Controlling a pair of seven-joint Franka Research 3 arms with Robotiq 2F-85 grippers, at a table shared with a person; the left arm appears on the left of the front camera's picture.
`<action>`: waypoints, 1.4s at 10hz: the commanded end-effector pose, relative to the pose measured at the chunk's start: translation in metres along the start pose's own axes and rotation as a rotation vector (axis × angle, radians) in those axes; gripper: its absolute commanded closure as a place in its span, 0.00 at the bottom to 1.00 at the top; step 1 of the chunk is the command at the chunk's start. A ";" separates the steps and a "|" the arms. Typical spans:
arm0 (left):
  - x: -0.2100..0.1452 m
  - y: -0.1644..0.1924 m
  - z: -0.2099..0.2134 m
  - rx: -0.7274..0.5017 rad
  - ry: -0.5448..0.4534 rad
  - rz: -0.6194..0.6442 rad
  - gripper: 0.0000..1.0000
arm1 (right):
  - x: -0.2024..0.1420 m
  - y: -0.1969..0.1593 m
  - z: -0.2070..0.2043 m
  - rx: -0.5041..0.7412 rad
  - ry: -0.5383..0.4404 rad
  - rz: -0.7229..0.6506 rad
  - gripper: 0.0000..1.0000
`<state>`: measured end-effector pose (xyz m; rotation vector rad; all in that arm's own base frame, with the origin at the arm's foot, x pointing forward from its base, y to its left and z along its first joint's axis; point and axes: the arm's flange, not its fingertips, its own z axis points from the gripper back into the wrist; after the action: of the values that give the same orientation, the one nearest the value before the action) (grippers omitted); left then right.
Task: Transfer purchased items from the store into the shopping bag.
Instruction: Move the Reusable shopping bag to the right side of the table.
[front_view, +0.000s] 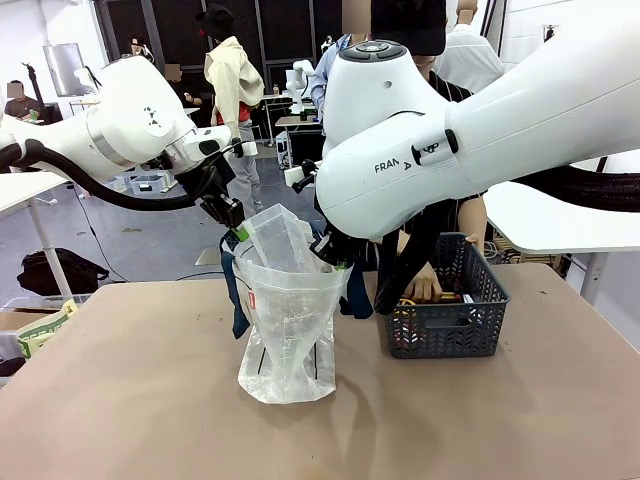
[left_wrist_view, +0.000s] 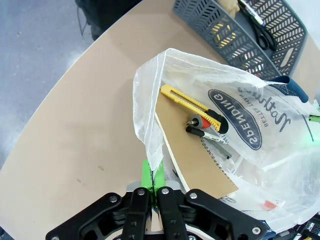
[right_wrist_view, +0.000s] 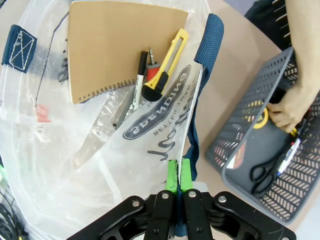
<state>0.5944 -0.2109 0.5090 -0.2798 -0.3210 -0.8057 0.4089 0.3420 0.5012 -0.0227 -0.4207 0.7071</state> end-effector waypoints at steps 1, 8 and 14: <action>-0.004 0.000 0.001 0.014 -0.005 0.003 1.00 | -0.001 -0.001 0.001 0.006 -0.004 -0.001 1.00; -0.004 0.000 0.001 0.014 -0.005 0.003 1.00 | -0.001 -0.001 0.001 0.006 -0.004 -0.001 1.00; -0.004 0.000 0.001 0.014 -0.005 0.003 1.00 | -0.001 -0.001 0.001 0.006 -0.004 -0.001 1.00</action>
<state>0.5944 -0.2108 0.5090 -0.2798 -0.3210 -0.8057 0.4089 0.3420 0.5012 -0.0227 -0.4207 0.7071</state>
